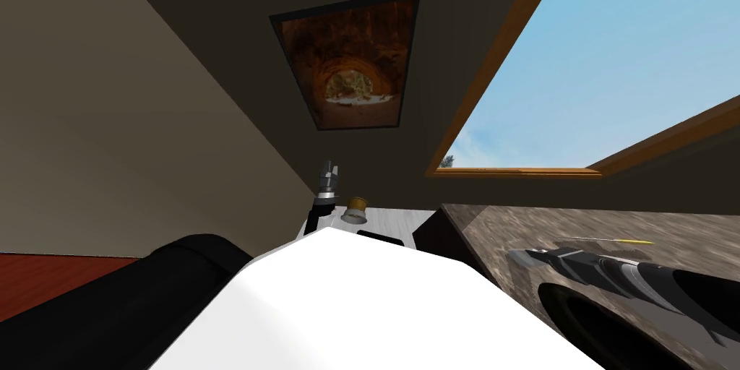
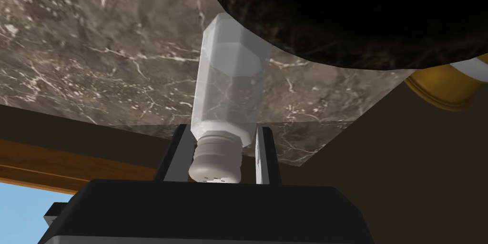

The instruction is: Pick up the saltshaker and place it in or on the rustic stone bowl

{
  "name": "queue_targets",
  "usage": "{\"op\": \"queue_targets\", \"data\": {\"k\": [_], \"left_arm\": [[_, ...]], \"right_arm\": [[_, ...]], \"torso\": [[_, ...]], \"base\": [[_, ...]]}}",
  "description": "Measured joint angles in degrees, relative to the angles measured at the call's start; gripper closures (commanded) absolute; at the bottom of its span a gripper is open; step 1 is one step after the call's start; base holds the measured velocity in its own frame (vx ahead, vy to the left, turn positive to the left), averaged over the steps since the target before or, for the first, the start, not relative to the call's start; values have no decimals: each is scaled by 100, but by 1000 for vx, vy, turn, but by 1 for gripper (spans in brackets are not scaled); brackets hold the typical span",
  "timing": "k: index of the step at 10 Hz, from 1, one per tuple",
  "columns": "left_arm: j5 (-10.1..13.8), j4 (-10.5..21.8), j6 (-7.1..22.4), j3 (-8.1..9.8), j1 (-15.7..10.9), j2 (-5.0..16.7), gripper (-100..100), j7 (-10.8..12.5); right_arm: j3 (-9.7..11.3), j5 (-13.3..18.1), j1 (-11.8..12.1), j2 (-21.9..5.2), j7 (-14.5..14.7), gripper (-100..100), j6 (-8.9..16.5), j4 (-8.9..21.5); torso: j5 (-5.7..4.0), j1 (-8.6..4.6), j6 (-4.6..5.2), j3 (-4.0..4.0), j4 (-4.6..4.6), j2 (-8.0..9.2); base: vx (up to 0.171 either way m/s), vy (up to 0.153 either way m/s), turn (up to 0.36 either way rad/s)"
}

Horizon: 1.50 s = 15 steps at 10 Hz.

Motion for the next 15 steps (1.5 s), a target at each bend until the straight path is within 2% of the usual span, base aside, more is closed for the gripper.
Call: {"op": "queue_targets", "data": {"k": [1,3,4,6,7,8,9,10,11,12,13,14,15], "left_arm": [[0,0,0,0,1,0,0,0],[0,0,0,0,1,0,0,0],[0,0,0,0,0,0,0,0],[0,0,0,1,1,0,0,0],[0,0,0,1,2,0,0,0],[0,0,0,1,2,0,0,0],[0,0,0,1,2,0,0,0],[0,0,0,1,2,0,0,0],[0,0,0,1,2,0,0,0],[0,0,0,1,2,0,0,0],[0,0,0,1,2,0,0,0],[0,0,0,1,1,0,0,0],[0,0,0,0,0,0,0,0]], "right_arm": [[33,-55,-36,-22,-9,100,-32,55],[243,-238,-180,-84,68,100,-55,139],[585,-595,-416,-218,195,100,-102,299],[677,-733,-424,-272,231,100,-134,364],[484,-579,-225,-201,159,100,-138,351],[-103,-233,192,-92,-75,100,-155,322],[-101,-261,124,-111,-117,100,-162,331],[109,-442,-52,-167,-1,100,-157,353],[133,-465,-69,-173,30,0,-155,355],[130,-462,-68,-172,26,100,-155,355],[55,-416,-143,-273,-20,100,-207,404],[-77,-236,-211,-348,-147,100,-276,453],[-6,-476,-254,-540,2,100,-340,547]], "torso": [[0,0,4,-7,-3,-14],[0,1,-1,-19,-7,-33],[2,0,-7,-13,-5,-21],[-1,2,11,-7,-3,-13],[-2,-1,13,-13,-6,-23],[3,0,4,-19,-5,-36],[2,0,0,-25,-8,-46],[1,-1,1,-28,-10,-50],[0,-2,3,-28,-11,-48],[0,-2,3,-26,-10,-46],[5,0,9,-10,-3,-17],[6,6,11,10,4,17],[8,10,10,16,7,26]], "base": [[-13,8,-13],[-65,10,163],[-112,11,142],[-39,12,-15],[3,7,-26],[7,-1,6],[8,-2,18],[0,0,0],[0,0,0],[-97,4,-182],[-179,16,-164],[-171,18,-87],[-94,-5,-26]]}}
